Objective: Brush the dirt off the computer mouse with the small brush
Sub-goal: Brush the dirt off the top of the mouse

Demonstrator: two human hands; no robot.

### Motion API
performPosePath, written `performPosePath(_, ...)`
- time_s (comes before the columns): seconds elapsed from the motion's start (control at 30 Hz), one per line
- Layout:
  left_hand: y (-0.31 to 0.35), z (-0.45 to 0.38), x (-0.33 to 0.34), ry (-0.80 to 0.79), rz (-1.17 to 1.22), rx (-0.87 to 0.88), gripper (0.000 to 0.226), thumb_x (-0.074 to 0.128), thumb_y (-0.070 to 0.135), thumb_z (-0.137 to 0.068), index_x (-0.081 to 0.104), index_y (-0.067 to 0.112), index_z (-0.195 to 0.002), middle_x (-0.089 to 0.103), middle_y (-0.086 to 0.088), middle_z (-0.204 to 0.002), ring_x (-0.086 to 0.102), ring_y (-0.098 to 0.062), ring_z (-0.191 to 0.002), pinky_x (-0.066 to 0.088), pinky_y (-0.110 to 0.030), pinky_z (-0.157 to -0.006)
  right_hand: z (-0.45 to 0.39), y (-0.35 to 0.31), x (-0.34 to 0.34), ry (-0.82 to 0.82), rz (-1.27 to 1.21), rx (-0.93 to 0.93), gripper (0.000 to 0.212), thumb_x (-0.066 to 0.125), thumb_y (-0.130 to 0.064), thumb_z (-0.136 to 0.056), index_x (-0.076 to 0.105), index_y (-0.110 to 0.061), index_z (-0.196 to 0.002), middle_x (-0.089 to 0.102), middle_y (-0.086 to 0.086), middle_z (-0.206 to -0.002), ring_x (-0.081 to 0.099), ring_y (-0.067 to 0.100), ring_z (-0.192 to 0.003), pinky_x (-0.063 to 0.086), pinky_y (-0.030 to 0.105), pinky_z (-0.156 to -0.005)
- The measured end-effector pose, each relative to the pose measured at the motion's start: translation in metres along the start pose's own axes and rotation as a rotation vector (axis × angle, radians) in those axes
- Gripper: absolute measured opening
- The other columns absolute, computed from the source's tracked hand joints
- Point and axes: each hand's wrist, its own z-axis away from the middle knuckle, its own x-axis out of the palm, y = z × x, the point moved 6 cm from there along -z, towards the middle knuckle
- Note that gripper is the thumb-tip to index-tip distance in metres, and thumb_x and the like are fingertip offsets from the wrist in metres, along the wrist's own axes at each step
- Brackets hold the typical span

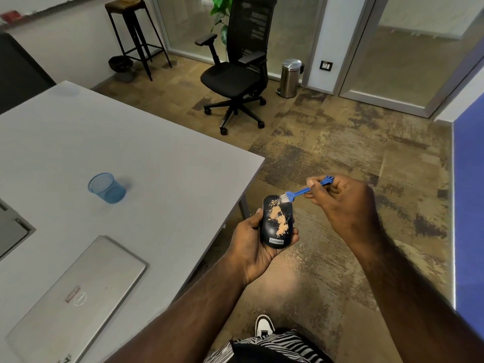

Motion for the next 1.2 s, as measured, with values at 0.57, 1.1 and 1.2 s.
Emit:
performPosePath(0.57,-0.001,0.003,0.002,-0.009,0.015,-0.013,0.054,0.027,0.038,-0.103,0.054,-0.004,-0.124,0.062,-0.027,-0.108,0.062,-0.037,-0.087,0.058,-0.043,-0.075,-0.005,-0.001,0.005,-0.018,-0.024,-0.044,0.017,0.071,-0.031,-0.091,0.076,-0.022,-0.104,0.075,-0.015,-0.073,0.075,0.002,-0.068,0.064,0.036,-0.061)
performPosePath(1.1,-0.001,0.002,0.001,-0.022,0.021,-0.016,0.055,0.028,0.038,-0.102,0.056,-0.005,-0.12,0.062,-0.027,-0.107,0.062,-0.037,-0.088,0.058,-0.043,-0.076,-0.009,0.008,-0.003,-0.012,0.071,-0.009,0.017,0.07,-0.027,-0.093,0.076,-0.014,-0.102,0.072,-0.016,-0.073,0.073,0.002,-0.064,0.061,0.025,-0.058)
performPosePath(1.2,-0.002,0.001,0.0,-0.021,0.008,-0.016,0.054,0.028,0.038,-0.103,0.054,-0.006,-0.122,0.063,-0.028,-0.106,0.062,-0.037,-0.087,0.058,-0.043,-0.076,-0.01,0.01,-0.005,0.014,0.101,-0.009,0.021,0.068,-0.029,-0.093,0.076,-0.014,-0.105,0.072,-0.012,-0.075,0.074,0.009,-0.067,0.061,0.029,-0.058)
